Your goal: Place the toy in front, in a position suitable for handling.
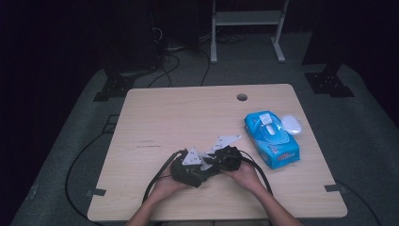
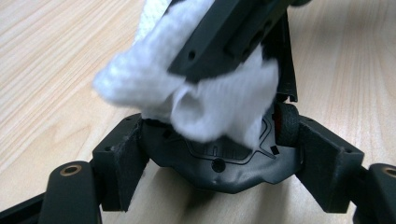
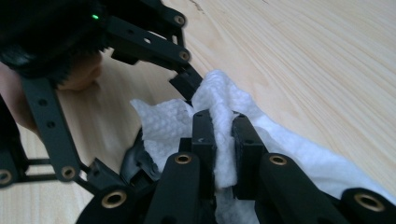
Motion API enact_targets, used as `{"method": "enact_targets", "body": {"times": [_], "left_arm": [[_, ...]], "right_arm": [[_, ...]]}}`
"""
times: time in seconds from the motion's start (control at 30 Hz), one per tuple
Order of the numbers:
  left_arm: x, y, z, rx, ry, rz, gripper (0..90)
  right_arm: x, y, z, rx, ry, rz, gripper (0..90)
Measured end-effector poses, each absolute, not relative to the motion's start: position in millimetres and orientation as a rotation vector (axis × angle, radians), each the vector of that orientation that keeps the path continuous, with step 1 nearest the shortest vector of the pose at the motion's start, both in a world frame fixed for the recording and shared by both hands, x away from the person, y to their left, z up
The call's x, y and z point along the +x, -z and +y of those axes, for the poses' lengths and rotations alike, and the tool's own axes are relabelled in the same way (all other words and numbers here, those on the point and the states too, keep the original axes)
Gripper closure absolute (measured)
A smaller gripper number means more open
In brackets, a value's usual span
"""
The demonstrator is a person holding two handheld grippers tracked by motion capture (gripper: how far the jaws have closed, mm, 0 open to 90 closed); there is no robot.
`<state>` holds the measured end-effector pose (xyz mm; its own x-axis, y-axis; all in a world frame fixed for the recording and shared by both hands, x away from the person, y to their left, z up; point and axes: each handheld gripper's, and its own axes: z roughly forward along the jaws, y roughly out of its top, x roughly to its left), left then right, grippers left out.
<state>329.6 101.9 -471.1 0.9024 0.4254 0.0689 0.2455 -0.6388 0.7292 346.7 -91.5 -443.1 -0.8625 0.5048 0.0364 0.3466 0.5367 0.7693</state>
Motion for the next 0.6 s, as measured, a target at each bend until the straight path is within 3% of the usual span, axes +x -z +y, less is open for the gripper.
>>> {"method": "enact_targets", "body": {"times": [0.2, 0.4, 0.6], "left_arm": [[331, 472, 103, 2.300, -0.304, 0.474, 23.9], [331, 472, 103, 2.306, -0.307, 0.480, 23.9], [332, 472, 103, 2.303, -0.300, 0.484, 23.9]], "right_arm": [[351, 444, -123, 0.834, -1.196, 2.528, 81.8], [339, 447, -119, 0.768, -1.220, 2.551, 81.7], [341, 445, -142, 0.828, -1.175, 2.521, 81.8]]}}
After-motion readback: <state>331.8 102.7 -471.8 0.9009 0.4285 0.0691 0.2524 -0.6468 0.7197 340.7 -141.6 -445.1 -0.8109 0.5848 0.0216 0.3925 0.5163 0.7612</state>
